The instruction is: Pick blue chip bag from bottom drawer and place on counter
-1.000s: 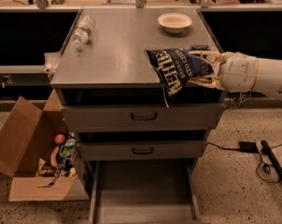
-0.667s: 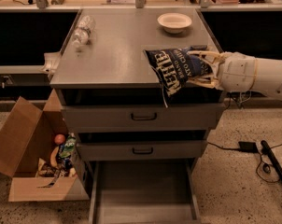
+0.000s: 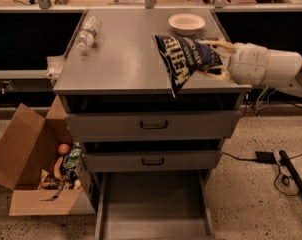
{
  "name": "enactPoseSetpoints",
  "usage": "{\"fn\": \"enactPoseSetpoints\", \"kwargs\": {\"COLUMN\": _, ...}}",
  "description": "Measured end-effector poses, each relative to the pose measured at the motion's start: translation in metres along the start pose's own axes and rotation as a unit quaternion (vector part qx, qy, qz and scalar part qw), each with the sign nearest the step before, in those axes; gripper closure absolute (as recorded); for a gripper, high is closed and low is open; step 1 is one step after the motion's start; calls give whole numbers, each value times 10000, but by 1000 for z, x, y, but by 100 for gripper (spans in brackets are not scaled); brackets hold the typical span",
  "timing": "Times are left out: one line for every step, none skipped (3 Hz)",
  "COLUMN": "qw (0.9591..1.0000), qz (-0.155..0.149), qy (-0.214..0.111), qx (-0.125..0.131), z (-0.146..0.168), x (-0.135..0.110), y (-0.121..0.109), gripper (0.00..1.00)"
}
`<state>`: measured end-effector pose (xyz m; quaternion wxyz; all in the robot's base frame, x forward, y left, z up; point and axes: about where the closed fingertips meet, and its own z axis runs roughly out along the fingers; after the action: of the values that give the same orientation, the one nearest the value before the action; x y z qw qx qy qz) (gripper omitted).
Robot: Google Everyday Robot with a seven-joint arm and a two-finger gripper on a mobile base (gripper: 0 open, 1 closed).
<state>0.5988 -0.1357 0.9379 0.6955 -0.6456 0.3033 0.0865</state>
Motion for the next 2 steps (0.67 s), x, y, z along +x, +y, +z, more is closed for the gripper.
{"fn": "enactPoseSetpoints", "kwargs": {"qw": 9989, "qz": 439, "qy": -87, "qx": -170, "z": 32, "x": 22, "y": -30, "gripper": 100}}
{"fn": "enactPoseSetpoints", "kwargs": {"qw": 9968, "qz": 705, "qy": -58, "qx": -379, "z": 59, "x": 42, "y": -58, "gripper": 100}}
